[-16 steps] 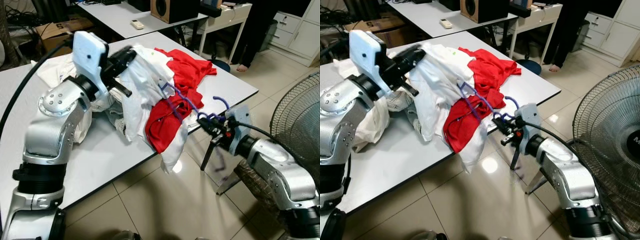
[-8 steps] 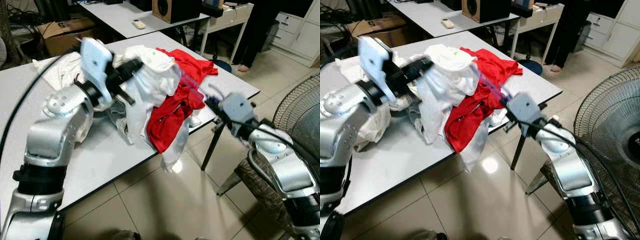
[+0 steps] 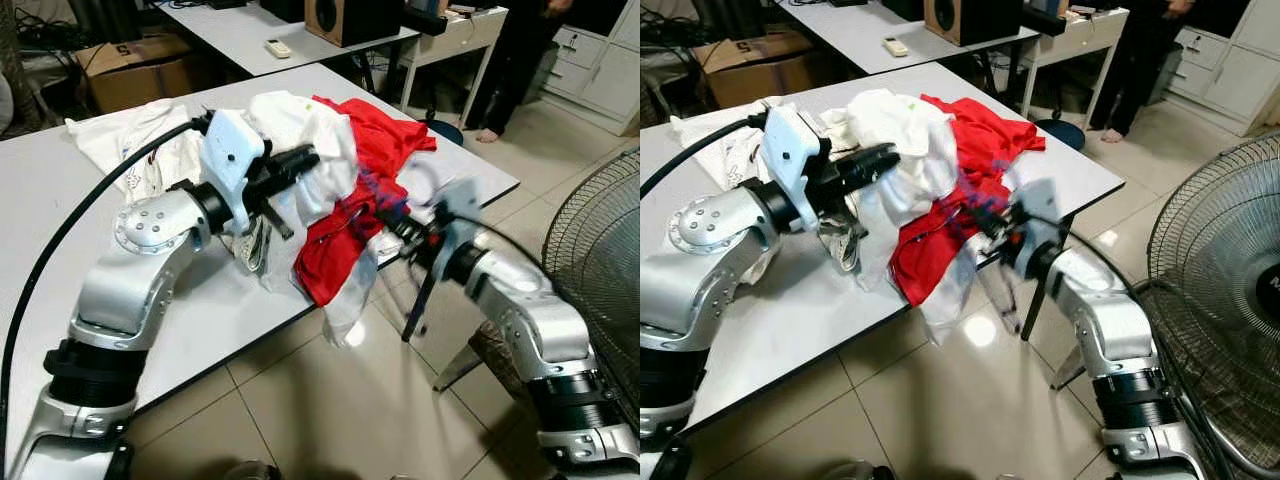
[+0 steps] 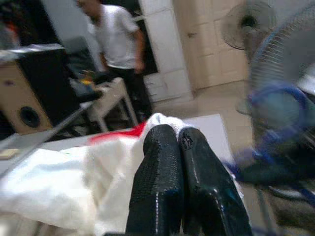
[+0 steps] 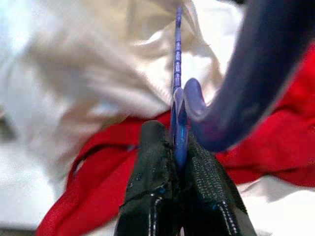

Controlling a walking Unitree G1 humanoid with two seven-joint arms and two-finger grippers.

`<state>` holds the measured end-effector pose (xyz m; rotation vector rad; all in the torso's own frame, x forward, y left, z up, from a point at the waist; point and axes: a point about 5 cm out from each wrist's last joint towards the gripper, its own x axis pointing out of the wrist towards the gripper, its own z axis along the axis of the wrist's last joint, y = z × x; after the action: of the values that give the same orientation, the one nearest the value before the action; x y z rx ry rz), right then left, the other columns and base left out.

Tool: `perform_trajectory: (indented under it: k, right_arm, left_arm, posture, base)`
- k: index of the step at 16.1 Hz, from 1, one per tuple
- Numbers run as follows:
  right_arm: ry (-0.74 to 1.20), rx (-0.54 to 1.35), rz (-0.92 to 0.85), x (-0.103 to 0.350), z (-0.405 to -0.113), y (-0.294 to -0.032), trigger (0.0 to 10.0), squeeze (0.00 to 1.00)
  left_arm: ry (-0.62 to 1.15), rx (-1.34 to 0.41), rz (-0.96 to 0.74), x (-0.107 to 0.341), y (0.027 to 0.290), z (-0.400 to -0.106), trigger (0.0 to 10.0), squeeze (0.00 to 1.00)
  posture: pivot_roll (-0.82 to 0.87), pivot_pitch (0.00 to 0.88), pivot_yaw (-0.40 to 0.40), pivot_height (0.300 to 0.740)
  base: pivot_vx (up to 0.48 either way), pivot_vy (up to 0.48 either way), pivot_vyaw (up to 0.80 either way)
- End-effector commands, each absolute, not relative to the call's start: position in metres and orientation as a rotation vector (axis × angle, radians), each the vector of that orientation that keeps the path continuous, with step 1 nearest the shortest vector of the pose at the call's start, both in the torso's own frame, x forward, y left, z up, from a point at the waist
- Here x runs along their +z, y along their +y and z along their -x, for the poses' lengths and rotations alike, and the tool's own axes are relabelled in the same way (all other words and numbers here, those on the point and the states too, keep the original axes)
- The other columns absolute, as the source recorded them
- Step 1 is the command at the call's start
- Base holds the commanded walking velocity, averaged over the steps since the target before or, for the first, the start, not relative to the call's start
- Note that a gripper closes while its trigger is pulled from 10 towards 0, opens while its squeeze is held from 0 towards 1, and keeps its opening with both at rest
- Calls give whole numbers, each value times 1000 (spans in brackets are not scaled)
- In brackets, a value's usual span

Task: Hang hanger

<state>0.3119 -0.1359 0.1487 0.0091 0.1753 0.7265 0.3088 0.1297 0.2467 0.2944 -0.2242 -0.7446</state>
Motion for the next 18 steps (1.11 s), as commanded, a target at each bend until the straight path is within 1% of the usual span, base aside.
perform_trajectory:
  k: [1,2,4,5,6,8,9,11,12,13,14,15,16,17,18]
  right_arm:
    - [224,765,43,143,-307,-136,10000,0]
    - [235,773,87,142,-307,-137,10000,0]
    - [252,735,320,139,-309,-148,10000,0]
    - [219,660,453,147,-317,-158,10000,0]
    - [211,647,479,149,-319,-159,10000,0]
    - [183,606,608,159,-324,-166,10000,0]
    - [177,600,619,160,-325,-167,10000,0]
    - [122,561,592,167,-330,-167,10000,0]
    - [85,540,511,173,-334,-164,10000,0]
    - [49,529,308,179,-338,-159,10000,0]
    - [9,528,73,186,-340,-155,10000,0]
    - [-5,545,-97,188,-341,-152,10000,0]
    - [2,575,-250,187,-341,-148,10000,0]
    - [18,594,-343,184,-341,-145,10000,0]
    - [68,641,-584,170,-339,-133,10000,0]
  left_arm:
    - [-287,-676,-309,261,138,-311,0,0]
    - [-296,-665,-311,263,141,-312,0,0]
    - [-298,-669,-332,264,143,-310,0,0]
    - [-290,-712,-346,261,141,-307,0,0]
    - [-288,-721,-347,261,140,-306,0,0]
    - [-287,-755,-362,259,137,-303,0,0]
    - [-288,-763,-362,259,137,-303,0,0]
    - [-244,-874,-393,251,130,-295,0,0]
    - [-194,-944,-418,242,125,-290,0,0]
    - [-156,-958,-444,234,124,-288,0,0]
    - [-130,-922,-482,226,125,-291,0,0]
    - [-108,-875,-509,221,127,-295,0,0]
    - [-98,-821,-519,217,130,-299,0,0]
    - [-97,-796,-519,217,132,-301,0,0]
    - [-99,-786,-519,214,133,-299,0,0]
  posture:
    - [-97,0,-18,740]
    - [-97,0,-18,740]
    - [-88,0,-21,740]
    - [-87,0,-20,740]
    - [-87,0,-20,740]
    - [-87,0,-19,740]
    - [-88,0,-18,740]
    - [-91,0,-15,740]
    - [-91,0,-15,740]
    - [-90,0,-17,740]
    - [-89,0,-18,740]
    - [-87,0,-19,740]
    - [-85,0,-21,740]
    - [-84,0,-21,740]
    - [-71,0,-23,740]
  base:
    - [0,0,0]
    - [0,0,0]
    - [0,0,0]
    - [0,0,0]
    - [0,0,0]
    - [0,0,0]
    - [0,0,0]
    - [0,0,0]
    - [0,0,0]
    - [0,0,0]
    - [0,0,0]
    - [0,0,0]
    - [0,0,0]
    - [0,0,0]
    - [0,0,0]
